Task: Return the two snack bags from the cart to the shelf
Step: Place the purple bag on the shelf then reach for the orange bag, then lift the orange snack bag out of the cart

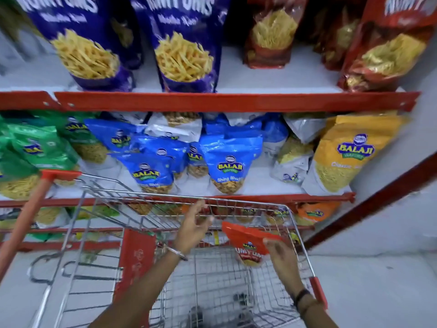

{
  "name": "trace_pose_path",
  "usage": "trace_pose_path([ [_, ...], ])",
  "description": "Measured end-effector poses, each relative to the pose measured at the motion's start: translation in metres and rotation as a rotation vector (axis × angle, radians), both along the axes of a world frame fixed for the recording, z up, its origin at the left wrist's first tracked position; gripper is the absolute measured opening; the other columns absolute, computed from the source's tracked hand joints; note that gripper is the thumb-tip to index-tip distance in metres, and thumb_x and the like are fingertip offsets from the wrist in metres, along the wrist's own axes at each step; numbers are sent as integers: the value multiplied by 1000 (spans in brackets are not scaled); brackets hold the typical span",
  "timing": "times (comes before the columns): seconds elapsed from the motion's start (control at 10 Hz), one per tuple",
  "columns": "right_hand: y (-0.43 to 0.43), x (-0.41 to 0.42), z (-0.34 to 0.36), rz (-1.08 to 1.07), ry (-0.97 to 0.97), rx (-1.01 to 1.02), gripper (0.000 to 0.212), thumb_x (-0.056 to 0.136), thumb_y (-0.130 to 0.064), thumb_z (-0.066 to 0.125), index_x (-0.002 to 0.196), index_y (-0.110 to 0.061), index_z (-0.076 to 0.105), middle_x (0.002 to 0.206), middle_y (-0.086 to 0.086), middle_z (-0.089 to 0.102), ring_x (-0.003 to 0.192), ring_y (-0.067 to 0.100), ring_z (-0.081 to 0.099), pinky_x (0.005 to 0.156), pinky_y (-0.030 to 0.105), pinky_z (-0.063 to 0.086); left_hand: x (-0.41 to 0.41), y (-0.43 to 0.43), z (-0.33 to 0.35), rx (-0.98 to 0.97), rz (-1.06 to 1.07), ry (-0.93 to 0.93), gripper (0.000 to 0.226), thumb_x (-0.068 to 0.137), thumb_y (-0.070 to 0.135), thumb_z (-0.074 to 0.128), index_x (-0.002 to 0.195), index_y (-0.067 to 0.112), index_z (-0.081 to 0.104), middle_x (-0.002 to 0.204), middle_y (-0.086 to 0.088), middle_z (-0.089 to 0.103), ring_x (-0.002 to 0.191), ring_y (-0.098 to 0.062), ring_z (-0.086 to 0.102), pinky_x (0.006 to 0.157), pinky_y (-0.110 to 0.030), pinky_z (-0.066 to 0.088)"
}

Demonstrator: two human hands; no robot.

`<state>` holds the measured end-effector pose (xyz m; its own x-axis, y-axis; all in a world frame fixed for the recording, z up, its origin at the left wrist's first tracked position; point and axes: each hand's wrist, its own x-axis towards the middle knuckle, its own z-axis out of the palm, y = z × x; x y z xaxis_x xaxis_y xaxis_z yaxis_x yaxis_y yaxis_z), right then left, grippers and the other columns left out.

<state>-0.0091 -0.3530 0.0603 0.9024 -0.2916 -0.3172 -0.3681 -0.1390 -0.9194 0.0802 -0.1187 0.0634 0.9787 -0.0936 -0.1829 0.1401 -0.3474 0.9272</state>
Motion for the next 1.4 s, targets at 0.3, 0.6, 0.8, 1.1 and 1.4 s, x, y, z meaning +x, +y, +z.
trace_pose_path([
  [0.3, -36, 17, -109, -27, 383, -47, 38, 83, 0, 56, 120, -9, 50, 111, 9, 57, 103, 22, 52, 92, 37, 43, -10, -51, -138, -65, 28, 641, 67, 81, -3, 57, 139, 13, 27, 150, -14, 28, 138, -34, 28, 101, -46, 41],
  [0.6, -54, 28, -162, -22, 381, -223, 22, 87, -8, 52, 101, 5, 62, 105, 23, 64, 101, 36, 57, 74, 20, 32, 1, -98, -190, -364, 230, 599, 43, 83, -13, 48, 122, 2, 47, 102, -3, 60, 97, -23, 56, 82, -28, 53],
  [0.8, -52, 27, -171, -67, 290, -262, 17, 88, -7, 51, 95, 4, 63, 95, 23, 65, 85, 30, 57, 62, 17, 29, 13, -99, -190, -400, 407, 548, 32, 89, -11, 37, 69, 10, 52, 44, 11, 62, 51, -2, 55, 51, -14, 49],
  [1.1, -61, 26, -74, -60, -32, -182, 25, 86, -21, 59, 64, -31, 52, 62, -12, 60, 64, 8, 52, 67, 28, 47, -8, -96, -70, -426, 309, 356, 18, 91, -2, 39, 100, 10, 48, 83, -3, 56, 69, -11, 63, 65, -33, 52],
  [1.4, -72, 41, 86, -33, -429, -113, 33, 81, -51, 55, 75, -18, 56, 75, 16, 63, 73, 14, 57, 73, 39, 48, 2, -98, 101, -513, 323, -36, 21, 86, -1, 51, 73, 16, 47, 79, -6, 57, 70, -17, 58, 56, -35, 56],
])
